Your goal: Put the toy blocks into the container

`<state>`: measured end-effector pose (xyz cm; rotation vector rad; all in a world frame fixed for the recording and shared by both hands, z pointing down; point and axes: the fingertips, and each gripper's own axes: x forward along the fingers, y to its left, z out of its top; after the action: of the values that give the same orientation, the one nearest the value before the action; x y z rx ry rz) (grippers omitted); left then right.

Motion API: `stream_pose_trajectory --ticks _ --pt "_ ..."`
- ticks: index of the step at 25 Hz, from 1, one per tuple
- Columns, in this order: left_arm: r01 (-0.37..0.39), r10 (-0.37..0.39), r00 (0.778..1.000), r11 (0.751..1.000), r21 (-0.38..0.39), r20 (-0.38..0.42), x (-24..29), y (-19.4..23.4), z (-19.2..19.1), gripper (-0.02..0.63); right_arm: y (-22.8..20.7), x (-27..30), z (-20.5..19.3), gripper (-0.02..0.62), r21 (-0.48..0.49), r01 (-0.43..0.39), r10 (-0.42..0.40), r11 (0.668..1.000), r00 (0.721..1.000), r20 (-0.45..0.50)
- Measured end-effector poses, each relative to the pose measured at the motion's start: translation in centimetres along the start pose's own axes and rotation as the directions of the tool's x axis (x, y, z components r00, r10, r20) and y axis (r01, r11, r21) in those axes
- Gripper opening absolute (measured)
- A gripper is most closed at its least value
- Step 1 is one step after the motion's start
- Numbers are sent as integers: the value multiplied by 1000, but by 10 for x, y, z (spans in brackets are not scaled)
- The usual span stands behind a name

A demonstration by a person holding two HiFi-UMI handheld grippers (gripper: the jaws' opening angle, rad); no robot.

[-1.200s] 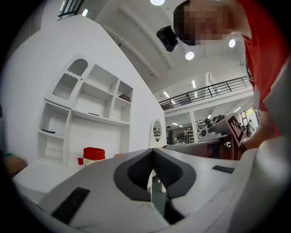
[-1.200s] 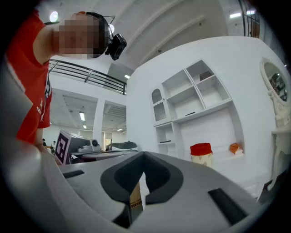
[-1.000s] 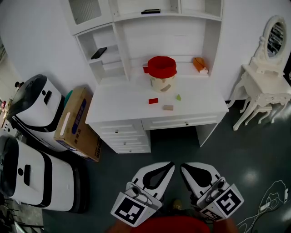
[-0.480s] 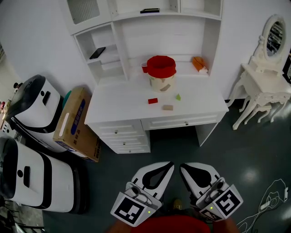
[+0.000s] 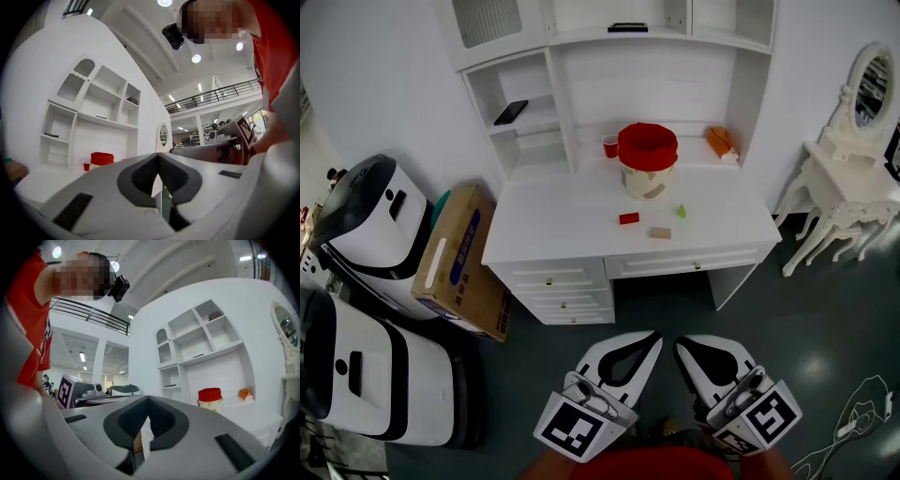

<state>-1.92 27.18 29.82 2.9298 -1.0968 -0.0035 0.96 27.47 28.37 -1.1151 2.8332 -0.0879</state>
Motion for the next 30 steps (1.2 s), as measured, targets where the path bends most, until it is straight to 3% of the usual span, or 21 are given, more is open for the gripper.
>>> stream_pose_trajectory --ticks 15,30 --pt "7 -6 1000 1000 -17 24 15 66 -6 23 -22 53 -11 11 -10 27 -27 1000 999 -30" --pt "-88 88 996 996 0 -10 126 162 -23 23 -151 133 -16 11 7 -61 61 998 997 -38"
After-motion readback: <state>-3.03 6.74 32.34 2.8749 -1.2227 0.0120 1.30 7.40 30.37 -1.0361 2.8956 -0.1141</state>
